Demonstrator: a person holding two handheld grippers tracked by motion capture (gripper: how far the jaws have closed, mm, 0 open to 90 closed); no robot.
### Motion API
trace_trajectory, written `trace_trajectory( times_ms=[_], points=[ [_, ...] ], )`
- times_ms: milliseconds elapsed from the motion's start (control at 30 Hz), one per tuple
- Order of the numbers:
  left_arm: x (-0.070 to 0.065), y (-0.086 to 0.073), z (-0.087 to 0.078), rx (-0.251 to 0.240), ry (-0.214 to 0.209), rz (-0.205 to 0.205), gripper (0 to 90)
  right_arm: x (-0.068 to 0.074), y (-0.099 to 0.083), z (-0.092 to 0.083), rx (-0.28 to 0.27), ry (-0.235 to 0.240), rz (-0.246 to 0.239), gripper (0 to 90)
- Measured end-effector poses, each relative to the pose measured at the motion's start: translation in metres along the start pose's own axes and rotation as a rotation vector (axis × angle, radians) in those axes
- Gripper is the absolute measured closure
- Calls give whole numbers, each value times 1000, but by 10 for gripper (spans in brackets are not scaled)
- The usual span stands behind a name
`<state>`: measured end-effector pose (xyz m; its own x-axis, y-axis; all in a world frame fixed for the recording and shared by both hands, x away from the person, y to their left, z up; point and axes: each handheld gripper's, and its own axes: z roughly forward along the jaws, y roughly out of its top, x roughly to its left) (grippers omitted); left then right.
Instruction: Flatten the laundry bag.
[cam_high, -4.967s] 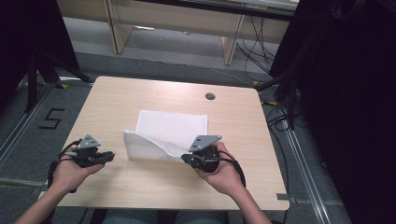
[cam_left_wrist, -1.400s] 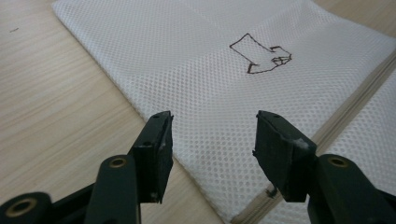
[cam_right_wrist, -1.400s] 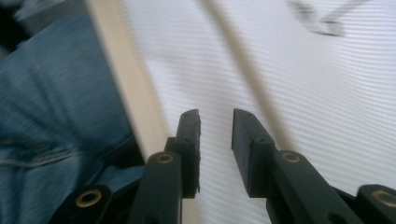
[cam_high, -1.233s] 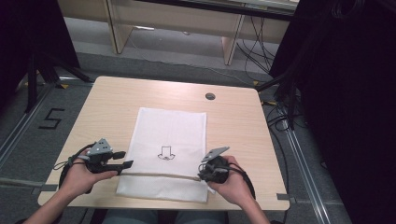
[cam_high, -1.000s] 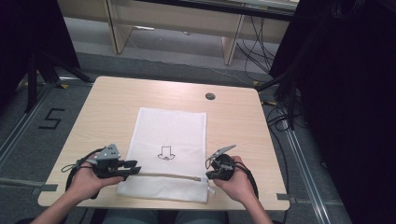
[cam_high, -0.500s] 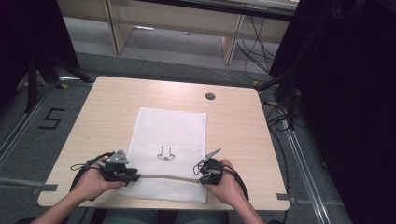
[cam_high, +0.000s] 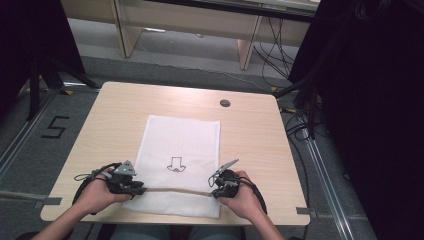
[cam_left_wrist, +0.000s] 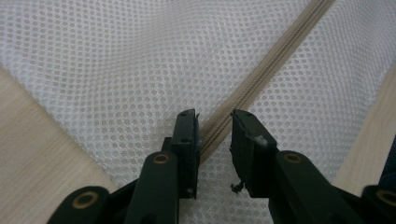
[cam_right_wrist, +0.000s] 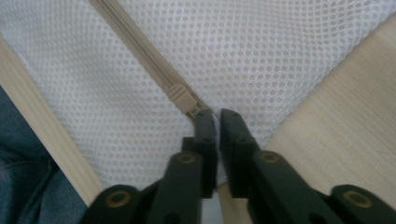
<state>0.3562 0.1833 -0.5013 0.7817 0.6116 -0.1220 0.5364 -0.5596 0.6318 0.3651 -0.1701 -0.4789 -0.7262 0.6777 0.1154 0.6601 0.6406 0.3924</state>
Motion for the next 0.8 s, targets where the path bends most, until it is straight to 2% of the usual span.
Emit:
trace_trajectory(
  times_ms=[33,100,133,167,200,267,300,367,400,433,500,533,567,600,633,667,700,733,767,800],
  points=[
    [-1,1,0,-24,-5,14,690,0,0,-2,-19,3,18,787],
    [-2,1,-1,-36,-6,12,675,-3,-2,-7,-75,-2,46,743],
    [-3,3,-2,-63,-16,17,675,-3,-2,-7,-75,-2,46,743],
    [-4,5,-3,-94,-25,16,663,-7,-3,-13,-132,-13,62,707],
    [-5,7,-3,-117,-27,12,663,-7,-3,-13,-132,-13,62,707],
    [-8,10,-2,-150,-23,17,638,-11,-5,-19,-175,-25,113,699],
    [-9,10,-1,-159,-23,28,628,-14,-6,-20,-188,-26,115,696],
    [-9,11,0,-159,-15,37,591,-17,-7,-22,-189,-33,123,692],
    [-10,12,0,-185,-19,36,581,-18,-9,-23,-186,-26,129,687],
    [-10,12,0,-185,-19,36,570,-18,-9,-23,-186,-26,129,687],
    [-10,14,0,-204,-10,20,558,-20,-10,-23,-211,-22,134,685],
    [-10,14,0,-205,-7,30,548,-20,-10,-25,-198,-26,139,685],
    [-7,14,-1,-195,-8,65,540,-20,-10,-25,-202,-28,134,684],
    [-6,14,1,-207,-6,29,516,-21,-11,-25,-211,-23,141,677],
    [-6,14,1,-220,-5,13,504,-22,-11,-23,-219,-29,134,670],
    [-6,14,1,-220,-5,13,489,-22,-11,-23,-219,-29,134,670],
    [-6,14,1,-234,-1,-6,489,-23,-11,-24,-207,-30,142,670],
    [-4,14,0,-225,7,11,476,-25,-11,-24,-201,-40,126,671],
    [-3,14,-1,-231,12,21,464,-24,-11,-25,-193,-36,146,671],
    [-5,14,0,-248,8,-5,445,-26,-11,-26,-200,-48,136,669]
  ],
)
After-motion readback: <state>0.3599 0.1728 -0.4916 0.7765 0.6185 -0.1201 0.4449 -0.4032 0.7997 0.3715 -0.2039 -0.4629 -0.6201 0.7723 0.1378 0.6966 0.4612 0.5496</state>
